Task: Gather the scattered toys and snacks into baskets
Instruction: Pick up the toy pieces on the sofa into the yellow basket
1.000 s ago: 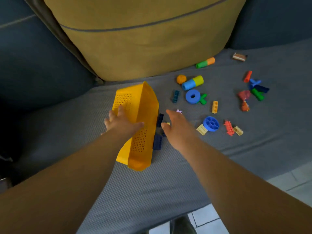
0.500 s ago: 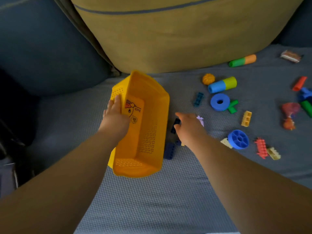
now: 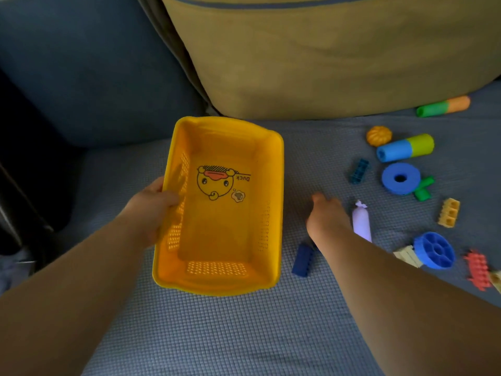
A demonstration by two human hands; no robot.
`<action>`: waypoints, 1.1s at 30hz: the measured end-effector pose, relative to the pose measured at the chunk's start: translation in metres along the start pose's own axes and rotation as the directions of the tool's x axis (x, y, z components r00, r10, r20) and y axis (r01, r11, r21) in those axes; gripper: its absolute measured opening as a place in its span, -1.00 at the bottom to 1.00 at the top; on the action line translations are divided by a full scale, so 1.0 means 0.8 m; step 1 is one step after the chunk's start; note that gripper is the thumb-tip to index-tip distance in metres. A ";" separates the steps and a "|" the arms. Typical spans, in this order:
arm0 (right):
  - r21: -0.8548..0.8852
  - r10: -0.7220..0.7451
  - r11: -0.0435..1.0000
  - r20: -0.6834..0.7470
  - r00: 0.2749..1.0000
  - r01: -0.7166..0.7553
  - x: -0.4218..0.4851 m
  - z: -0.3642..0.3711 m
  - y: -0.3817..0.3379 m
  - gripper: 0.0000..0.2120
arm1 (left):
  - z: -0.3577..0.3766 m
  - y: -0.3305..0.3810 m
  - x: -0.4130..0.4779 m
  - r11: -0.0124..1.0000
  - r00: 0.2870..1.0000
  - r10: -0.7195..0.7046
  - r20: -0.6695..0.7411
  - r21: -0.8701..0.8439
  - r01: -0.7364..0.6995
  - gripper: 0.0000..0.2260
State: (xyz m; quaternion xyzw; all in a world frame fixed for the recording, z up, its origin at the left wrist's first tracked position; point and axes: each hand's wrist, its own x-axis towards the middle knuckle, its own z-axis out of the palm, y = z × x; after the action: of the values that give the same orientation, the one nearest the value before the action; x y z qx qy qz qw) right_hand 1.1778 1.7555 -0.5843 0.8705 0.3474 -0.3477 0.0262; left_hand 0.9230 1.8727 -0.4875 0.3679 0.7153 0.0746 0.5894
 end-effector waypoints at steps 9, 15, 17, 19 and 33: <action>0.490 0.046 0.835 -0.514 0.857 0.249 -0.023 -0.073 -0.019 -0.61 | 0.033 0.013 0.002 0.982 0.997 0.011 0.080 -0.191 0.004 -0.64; 0.155 -0.428 0.735 -0.649 0.629 0.660 -0.082 -0.099 -0.067 -0.70 | 0.085 0.032 -0.010 0.966 0.979 0.085 0.183 -0.254 -0.037 -0.67; 0.045 -0.601 0.741 -0.400 0.692 0.670 -0.087 -0.068 -0.076 -0.70 | 0.099 0.031 -0.010 0.961 0.973 0.117 0.198 -0.271 -0.060 -0.68; -0.075 -0.644 0.762 -0.197 0.739 0.644 -0.083 -0.036 -0.077 -0.72 | 0.108 0.027 -0.011 0.958 0.968 0.133 0.215 -0.277 -0.070 -0.66; -0.300 -0.603 0.676 0.299 0.739 0.673 -0.070 0.005 -0.065 -0.73 | 0.121 0.009 -0.004 0.932 0.967 0.128 0.219 -0.360 -0.041 -0.60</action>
State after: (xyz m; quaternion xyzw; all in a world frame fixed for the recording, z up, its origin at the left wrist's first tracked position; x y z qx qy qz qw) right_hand 1.1143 1.7609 -0.5419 0.6358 0.6879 -0.3337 0.1055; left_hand 1.0135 1.8442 -0.5097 0.2931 0.5975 0.1823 0.7238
